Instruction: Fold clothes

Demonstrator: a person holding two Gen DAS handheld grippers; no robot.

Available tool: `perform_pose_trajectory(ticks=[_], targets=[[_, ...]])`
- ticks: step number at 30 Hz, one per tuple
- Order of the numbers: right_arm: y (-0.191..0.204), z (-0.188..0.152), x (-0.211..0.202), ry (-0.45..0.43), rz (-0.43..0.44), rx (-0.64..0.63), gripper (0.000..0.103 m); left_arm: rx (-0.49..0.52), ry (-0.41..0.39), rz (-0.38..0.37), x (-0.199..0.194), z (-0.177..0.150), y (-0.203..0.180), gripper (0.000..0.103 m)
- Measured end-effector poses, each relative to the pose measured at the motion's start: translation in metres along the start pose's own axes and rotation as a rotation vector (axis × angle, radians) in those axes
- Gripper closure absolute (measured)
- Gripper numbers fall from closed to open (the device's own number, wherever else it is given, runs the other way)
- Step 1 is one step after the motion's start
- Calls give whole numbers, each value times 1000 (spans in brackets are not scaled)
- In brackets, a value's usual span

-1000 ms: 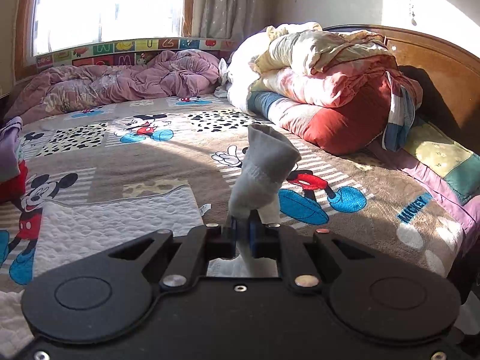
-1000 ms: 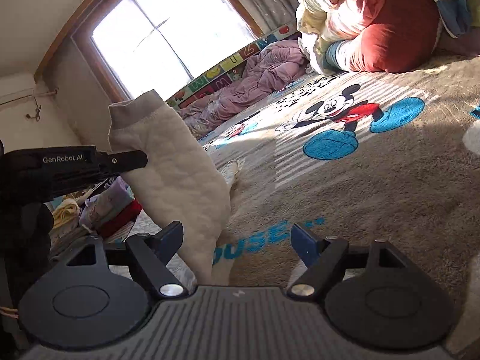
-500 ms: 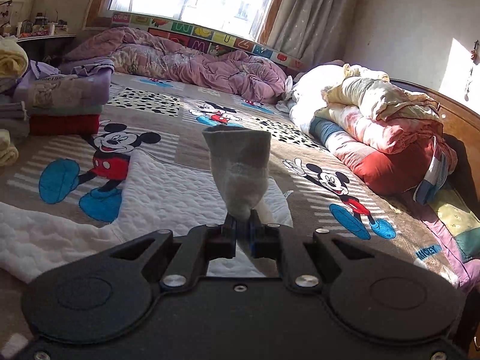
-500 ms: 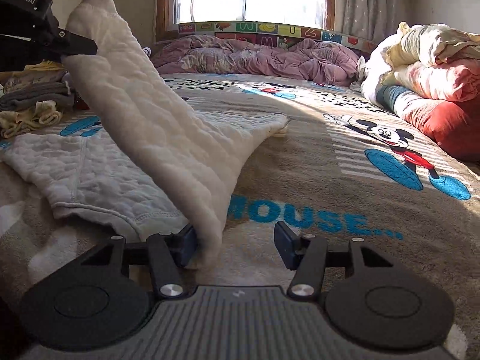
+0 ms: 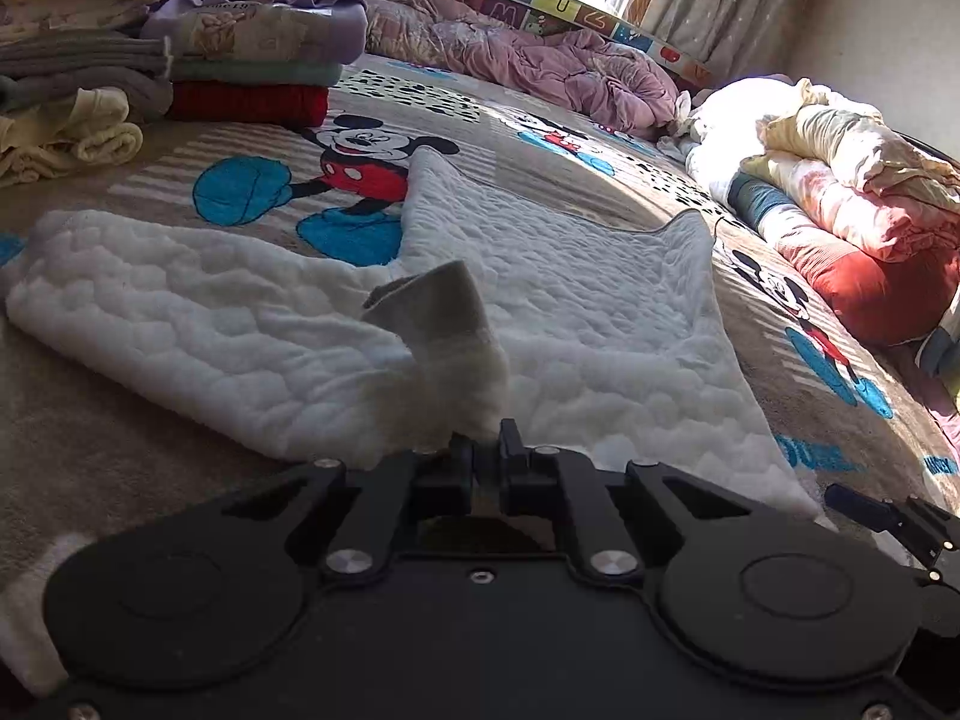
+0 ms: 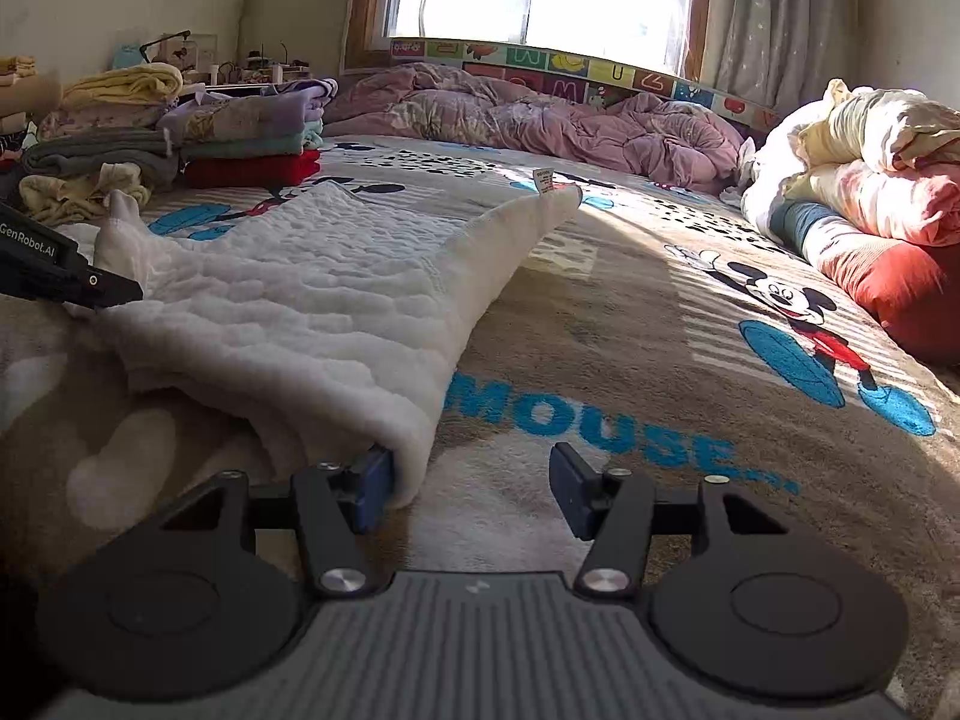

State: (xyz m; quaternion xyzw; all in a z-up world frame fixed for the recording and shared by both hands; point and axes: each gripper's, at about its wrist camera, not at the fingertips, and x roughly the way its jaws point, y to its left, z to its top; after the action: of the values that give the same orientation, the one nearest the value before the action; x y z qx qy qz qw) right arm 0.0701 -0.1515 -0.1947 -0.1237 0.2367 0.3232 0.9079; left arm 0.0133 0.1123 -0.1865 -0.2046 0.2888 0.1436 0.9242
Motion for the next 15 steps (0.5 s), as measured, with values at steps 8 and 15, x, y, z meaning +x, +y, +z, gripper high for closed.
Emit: perform_pose_trajectory(ticks=[8,15], targets=[[-23,16,-33,-96,201,120,47,51,-11,-4,2,-7,0,96],[0,52,11,-122,194,89,47,8,6,-20,0,-10,9,96]])
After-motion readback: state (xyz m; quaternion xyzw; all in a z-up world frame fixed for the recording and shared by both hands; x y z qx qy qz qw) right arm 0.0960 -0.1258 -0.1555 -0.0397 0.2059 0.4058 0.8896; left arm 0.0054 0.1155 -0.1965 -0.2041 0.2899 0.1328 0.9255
